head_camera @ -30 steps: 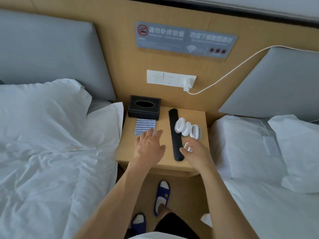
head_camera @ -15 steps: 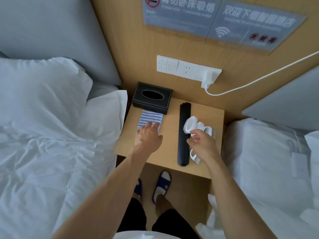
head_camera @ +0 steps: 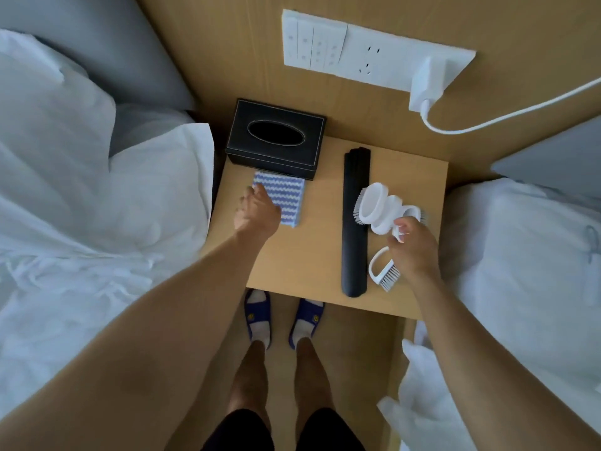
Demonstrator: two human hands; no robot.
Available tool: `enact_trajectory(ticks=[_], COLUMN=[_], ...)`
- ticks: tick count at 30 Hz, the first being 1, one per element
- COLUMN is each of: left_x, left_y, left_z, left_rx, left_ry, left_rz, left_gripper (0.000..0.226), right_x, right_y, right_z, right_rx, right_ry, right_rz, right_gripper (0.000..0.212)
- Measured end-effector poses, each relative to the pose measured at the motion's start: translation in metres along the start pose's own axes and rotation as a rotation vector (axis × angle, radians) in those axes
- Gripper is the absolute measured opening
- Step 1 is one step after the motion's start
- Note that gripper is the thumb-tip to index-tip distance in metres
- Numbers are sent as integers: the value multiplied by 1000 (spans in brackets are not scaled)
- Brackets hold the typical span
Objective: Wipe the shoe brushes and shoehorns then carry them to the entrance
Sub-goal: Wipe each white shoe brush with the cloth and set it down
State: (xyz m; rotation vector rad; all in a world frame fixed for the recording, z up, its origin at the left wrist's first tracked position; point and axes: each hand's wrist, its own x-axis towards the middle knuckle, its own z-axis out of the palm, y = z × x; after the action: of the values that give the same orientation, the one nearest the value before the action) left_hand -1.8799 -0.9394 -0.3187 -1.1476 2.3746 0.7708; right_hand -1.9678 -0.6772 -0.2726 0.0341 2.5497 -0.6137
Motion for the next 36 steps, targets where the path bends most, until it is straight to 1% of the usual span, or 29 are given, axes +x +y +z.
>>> enact_trajectory(ticks=[3, 6, 9, 12, 14, 16, 18, 19, 21, 24, 27, 30, 32, 34, 36], left_x=[27, 46, 56, 61, 64, 62, 57, 53, 43, 23, -2, -28, -44, -64, -86], left_y=[-1, -3, -5, -9, -12, -13, -12, -11, -5, 4, 11, 20, 29, 39, 52], left_z=[8, 19, 30, 37, 40, 41, 40, 38, 31, 19, 4, -15, -30, -48, -66], left_rx=[-38, -37, -27, -5, -27, -41, -150, -224, -357, -513, -582, -563, -547, -535, -516], left_ry=[69, 92, 117, 130, 127, 129, 139, 136, 100, 29, 8, 22, 33, 32, 36], left_rz=[-78, -128, -193, -293, -303, -263, -203, -173, -123, -33, 75, 154, 212, 286, 368], left_gripper=[59, 62, 64, 68, 59, 39, 22, 19, 18, 19, 24, 23, 22, 21, 21], right_x=[29, 56, 78, 91, 98, 102, 105, 105, 104, 96, 78, 55, 37, 14, -11], right_y=[11, 22, 32, 43, 48, 50, 52, 52, 50, 47, 44, 33, 22, 5, -15], right_z=[6, 10, 13, 16, 16, 15, 13, 12, 8, -5, -23, -44, -58, -71, -82], right_rx=[-100, -178, -208, -256, -287, -304, -279, -250, -202, -147, -38, 95, 206, 433, 674], right_ry=[131, 181, 159, 101, 76, 65, 74, 80, 88, 82, 99, 111, 56, -77, -230], right_rz=[26, 101, 171, 162, 129, 110, 117, 128, 151, 168, 143, 82, 56, 83, 99], right_gripper=[40, 54, 60, 58, 57, 53, 46, 42, 39, 40, 40, 39, 42, 46, 45])
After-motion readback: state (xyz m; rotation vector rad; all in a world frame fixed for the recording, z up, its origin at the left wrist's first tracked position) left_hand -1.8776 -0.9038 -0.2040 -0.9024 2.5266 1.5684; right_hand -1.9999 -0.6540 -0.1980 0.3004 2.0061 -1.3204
